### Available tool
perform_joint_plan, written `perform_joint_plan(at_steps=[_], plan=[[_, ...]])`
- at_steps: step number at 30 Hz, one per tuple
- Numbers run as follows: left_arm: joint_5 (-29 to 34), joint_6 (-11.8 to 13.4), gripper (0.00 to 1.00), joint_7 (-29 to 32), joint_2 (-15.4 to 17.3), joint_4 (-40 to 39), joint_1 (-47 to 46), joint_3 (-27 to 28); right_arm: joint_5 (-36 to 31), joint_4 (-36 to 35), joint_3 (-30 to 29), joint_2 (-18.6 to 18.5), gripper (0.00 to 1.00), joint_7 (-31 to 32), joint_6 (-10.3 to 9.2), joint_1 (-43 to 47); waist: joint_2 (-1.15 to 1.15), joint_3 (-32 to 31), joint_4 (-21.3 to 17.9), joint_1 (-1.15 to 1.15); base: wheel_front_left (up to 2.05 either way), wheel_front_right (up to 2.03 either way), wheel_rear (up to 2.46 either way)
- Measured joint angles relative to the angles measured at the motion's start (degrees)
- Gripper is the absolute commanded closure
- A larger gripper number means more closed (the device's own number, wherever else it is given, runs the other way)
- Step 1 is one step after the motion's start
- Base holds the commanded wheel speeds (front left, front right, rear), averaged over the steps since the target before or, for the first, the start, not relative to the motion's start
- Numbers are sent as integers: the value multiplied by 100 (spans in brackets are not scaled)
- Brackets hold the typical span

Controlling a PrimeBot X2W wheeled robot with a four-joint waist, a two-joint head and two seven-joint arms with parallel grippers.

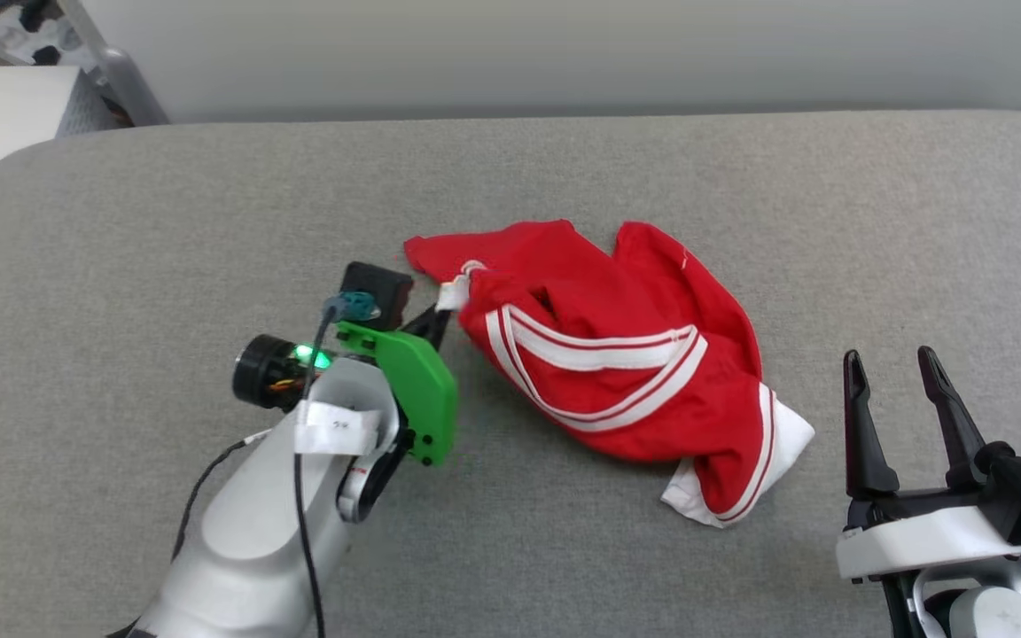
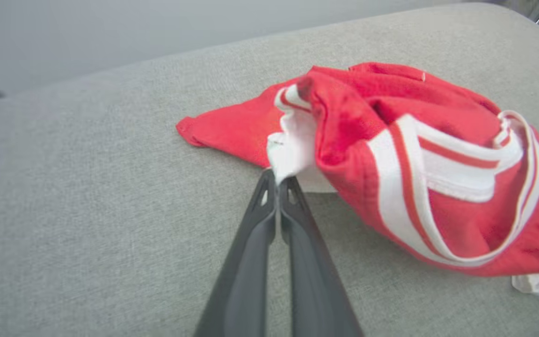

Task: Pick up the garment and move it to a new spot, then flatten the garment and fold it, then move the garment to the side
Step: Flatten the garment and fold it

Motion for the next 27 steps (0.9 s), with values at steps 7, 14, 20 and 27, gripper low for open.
perform_joint_plan(at_steps=[7, 14, 20, 27], plan=[[-4, 314, 100, -557, 620, -864, 799, 365, 2, 37, -20, 2, 0, 0, 0, 154, 0, -343, 323, 0, 0, 0, 0], [-141, 626, 100, -726, 1060, -1110, 1862, 650, 26, 66, -24, 2, 0, 0, 0, 203, 0, -521, 547, -1, 0, 0, 0], [-305, 617, 100, -682, 1036, -765, 2256, 535, 21, 140, -27, 2, 0, 0, 0, 241, 0, -595, 587, -1, 0, 0, 0], [-255, 668, 0, -905, 934, -408, 2281, 452, 16, 198, -69, 1, 0, 0, 0, 262, 0, -657, 570, -1, 0, 0, 0]])
